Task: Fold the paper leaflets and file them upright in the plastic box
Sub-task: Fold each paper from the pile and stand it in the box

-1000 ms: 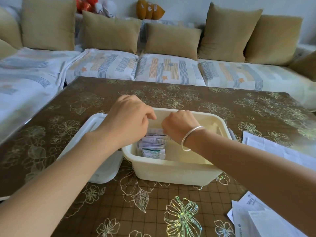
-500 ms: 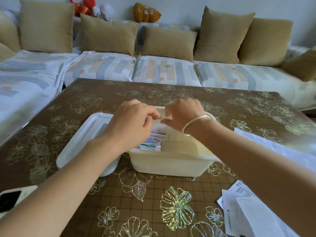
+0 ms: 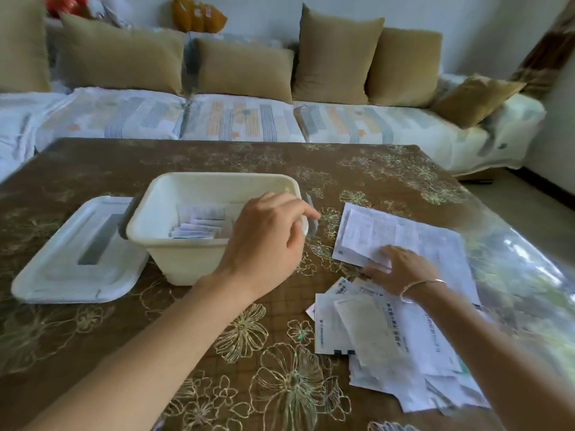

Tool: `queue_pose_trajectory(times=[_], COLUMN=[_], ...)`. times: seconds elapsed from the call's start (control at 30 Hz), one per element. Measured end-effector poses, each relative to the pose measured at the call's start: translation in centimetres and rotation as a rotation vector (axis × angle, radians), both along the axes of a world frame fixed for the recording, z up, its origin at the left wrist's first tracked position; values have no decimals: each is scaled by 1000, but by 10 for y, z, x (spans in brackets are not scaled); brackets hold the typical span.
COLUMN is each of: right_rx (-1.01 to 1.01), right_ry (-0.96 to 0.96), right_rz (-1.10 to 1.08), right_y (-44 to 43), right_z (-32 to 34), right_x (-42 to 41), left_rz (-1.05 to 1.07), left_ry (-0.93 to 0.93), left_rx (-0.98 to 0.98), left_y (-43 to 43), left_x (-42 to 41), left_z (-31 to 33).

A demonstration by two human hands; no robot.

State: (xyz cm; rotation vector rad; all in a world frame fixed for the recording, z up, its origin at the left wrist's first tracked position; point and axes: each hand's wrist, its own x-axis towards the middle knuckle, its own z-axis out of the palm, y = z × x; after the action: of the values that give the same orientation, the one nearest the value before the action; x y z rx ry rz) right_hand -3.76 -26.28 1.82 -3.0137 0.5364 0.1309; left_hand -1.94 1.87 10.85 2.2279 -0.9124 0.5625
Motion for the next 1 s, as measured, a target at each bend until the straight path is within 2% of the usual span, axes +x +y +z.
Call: queue_pose_trajectory(times=[0.17,0.27,0.33,0.37,0.43,0.5,0.57,0.63,0.73,0.87,1.0], right_rx=[-151,-184,-128,-37,286,708,1199,1533,1749,1776,1642], right_ry=[-164,-172,-216,-277,-465,-697,-802,-750,-598,-364,-168], right_rz=[83,82,52,13,-91,-163,-208,-236,-314,-461,-418], right_y=[6,13,12,11,14,23,36,50,66,80,99], right_z=[-1,-3,-5,-2,12,38,64,82,81,54,24], right_x=[-3,-8,-11,-11,-17,-28,-49,-71,-95,-111,-121], left_rz=[-21,-15,-14,-12,-21,-44,-66,-69,-49,-60,-150], left_ry=[9,13,4,-1,-28,-55,-61,-50,-42,-74,-30], left_rx=[9,8,-1,-5,-13,-13,-8,-2,30,167,166], left_y=[-1,5,8,10,12,14,18,23,36,60,84], left_x=[-13,-20,-27,-30,-37,-44,-52,-56,-59,-65,-83], left_z=[-9,-13,-15,-15,-18,-23,-32,-43,-58,-80,-96])
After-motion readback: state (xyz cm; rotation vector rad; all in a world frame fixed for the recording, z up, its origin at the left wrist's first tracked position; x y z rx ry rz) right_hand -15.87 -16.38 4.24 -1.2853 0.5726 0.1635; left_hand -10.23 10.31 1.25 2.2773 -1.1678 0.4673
